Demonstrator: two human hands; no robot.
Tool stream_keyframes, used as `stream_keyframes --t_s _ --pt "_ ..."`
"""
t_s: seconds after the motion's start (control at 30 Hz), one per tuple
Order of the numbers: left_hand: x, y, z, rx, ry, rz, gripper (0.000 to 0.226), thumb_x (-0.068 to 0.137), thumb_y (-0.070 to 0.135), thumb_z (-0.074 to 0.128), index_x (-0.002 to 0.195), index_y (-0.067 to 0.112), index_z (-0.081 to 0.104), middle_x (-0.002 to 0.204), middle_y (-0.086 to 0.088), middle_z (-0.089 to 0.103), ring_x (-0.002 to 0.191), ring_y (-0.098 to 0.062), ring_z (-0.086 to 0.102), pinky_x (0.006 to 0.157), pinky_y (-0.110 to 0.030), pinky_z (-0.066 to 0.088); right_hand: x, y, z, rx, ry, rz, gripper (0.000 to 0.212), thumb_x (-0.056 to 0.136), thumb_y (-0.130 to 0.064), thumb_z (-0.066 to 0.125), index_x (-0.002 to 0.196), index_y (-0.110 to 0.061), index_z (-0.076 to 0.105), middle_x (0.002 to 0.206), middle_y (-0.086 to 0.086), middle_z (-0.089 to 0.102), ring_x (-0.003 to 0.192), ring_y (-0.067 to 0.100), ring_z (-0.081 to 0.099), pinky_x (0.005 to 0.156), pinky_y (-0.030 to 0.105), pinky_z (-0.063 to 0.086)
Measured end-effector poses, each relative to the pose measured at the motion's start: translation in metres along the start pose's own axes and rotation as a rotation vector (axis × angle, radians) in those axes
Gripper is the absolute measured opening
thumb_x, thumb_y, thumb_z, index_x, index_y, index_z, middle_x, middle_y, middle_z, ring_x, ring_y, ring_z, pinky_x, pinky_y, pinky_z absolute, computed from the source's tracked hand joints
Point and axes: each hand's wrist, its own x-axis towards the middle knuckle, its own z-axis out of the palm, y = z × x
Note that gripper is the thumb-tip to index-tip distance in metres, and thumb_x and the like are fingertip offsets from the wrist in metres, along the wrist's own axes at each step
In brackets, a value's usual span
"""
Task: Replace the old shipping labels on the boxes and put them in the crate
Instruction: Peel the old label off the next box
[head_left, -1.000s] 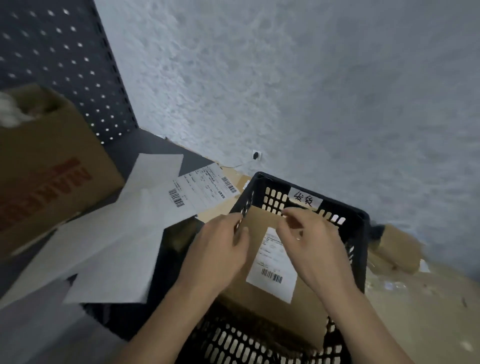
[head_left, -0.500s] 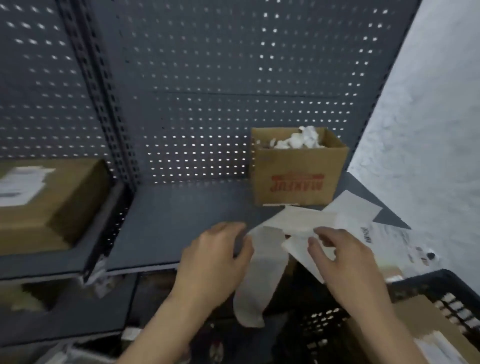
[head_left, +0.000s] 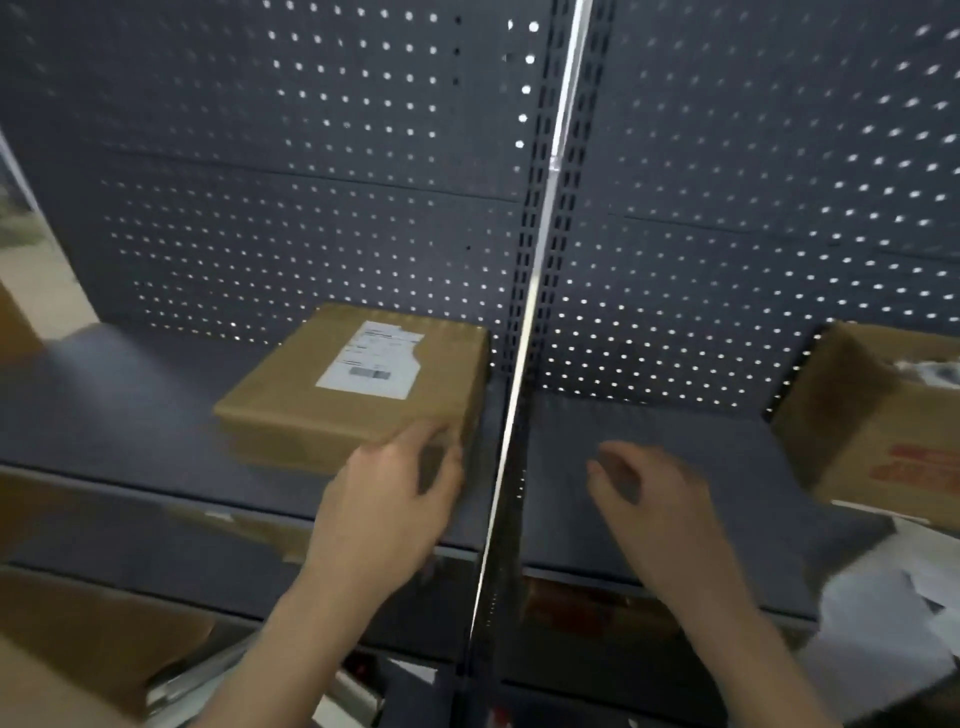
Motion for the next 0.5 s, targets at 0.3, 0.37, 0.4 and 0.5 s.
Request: stream_keyframes --t_s 0.3,0.37,0.4,0.5 --pt "0.044 -0.111 -0.064 0.031 0.172 -0.111 0.031 0.089 0.032 0.054 0.118 0.025 0.064 0.112 0.01 0.061 0.102 -0.019 0.057 0.082 -0.028 0.04 0.064 -0.078 0.078 0.061 -0.066 -0.093 0.033 0.094 -0.041 0.055 0.126 -0.033 0.058 0.109 -0.02 0.052 0.094 -0.006 0.049 0.07 0.007 0.036" --pt "0.057 -0.123 -0.071 0.061 0.205 -0.118 0.03 0.089 0.027 0.057 0.118 0.021 0.065 0.118 0.008 0.061 0.111 -0.017 0.054 0.086 -0.023 0.035 0.078 -0.082 0.09 0.06 -0.084 -0.104 0.034 0.093 -0.043 0.053 0.124 -0.031 0.058 0.111 -0.018 0.054 0.099 -0.004 0.051 0.074 0.01 0.037" --pt "0.064 -0.128 -0.073 0.068 0.217 -0.126 0.03 0.09 0.025 0.057 0.118 0.02 0.065 0.119 0.006 0.061 0.113 -0.017 0.054 0.087 -0.021 0.034 0.085 -0.082 0.094 0.052 -0.092 -0.102 0.037 0.093 -0.043 0.053 0.127 -0.029 0.058 0.114 -0.015 0.056 0.103 0.001 0.051 0.078 0.015 0.039" --pt "0.087 -0.139 -0.074 0.079 0.231 -0.184 0.033 0.089 0.025 0.058 0.121 0.017 0.063 0.124 0.001 0.06 0.117 -0.019 0.052 0.088 -0.019 0.031 0.106 -0.081 0.105 0.052 -0.099 -0.06 0.043 0.092 -0.045 0.052 0.132 -0.028 0.055 0.121 -0.01 0.056 0.11 0.008 0.052 0.086 0.028 0.045"
